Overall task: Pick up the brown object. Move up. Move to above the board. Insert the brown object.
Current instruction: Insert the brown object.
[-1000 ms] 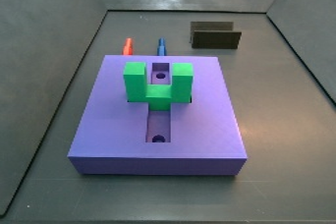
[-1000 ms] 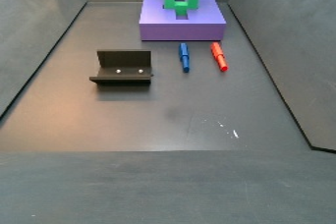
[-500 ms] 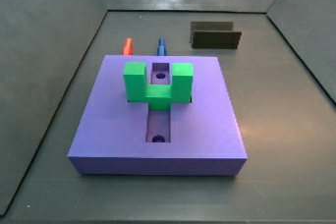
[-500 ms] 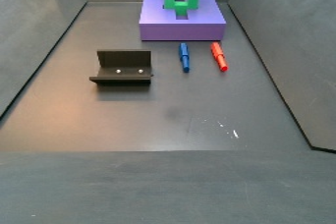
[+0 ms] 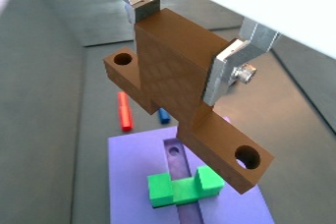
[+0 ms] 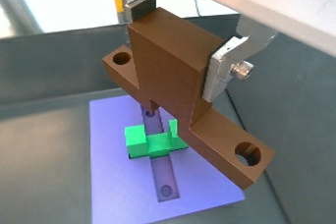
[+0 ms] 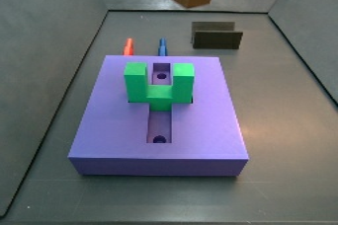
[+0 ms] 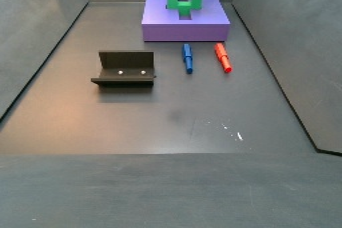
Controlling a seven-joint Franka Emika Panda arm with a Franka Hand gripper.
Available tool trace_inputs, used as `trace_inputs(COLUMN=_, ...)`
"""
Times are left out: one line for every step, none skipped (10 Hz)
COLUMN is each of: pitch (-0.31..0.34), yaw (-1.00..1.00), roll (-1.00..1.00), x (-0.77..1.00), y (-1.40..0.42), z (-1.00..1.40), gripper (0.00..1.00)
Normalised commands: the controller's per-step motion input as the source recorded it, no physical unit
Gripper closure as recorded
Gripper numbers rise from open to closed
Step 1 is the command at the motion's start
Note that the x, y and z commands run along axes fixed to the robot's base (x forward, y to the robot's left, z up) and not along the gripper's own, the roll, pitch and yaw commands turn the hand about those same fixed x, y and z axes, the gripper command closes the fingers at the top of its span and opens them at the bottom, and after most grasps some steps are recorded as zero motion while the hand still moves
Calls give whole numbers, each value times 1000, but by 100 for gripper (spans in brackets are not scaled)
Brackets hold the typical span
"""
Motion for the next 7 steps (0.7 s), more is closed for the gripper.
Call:
trace_inputs(pitch=-287, yaw=-897, roll=-229, x=-66, y=-54, z=-186, gripper=100)
trace_inputs(pitch=-257, yaw=-877, roll=-237, x=-120, y=-57, z=-274, gripper=100)
trace_inputs(pitch=-203, yaw=-883, roll=-220, x=-120, y=-40, z=-340, gripper=100)
trace_inputs(pitch=-114, yaw=-983, roll=-81, x=0, y=-69, z=-306, gripper=100)
trace_inputs(pitch=0, yaw=-789, roll=-14, x=71, y=-157, z=-383, gripper=100)
trace_inputs(pitch=0, yaw=-780, roll=0, x=69, y=-146, z=-397, gripper=100)
trace_inputs(pitch=0, yaw=-760, roll=0, x=51, y=-163, z=-411, gripper=100)
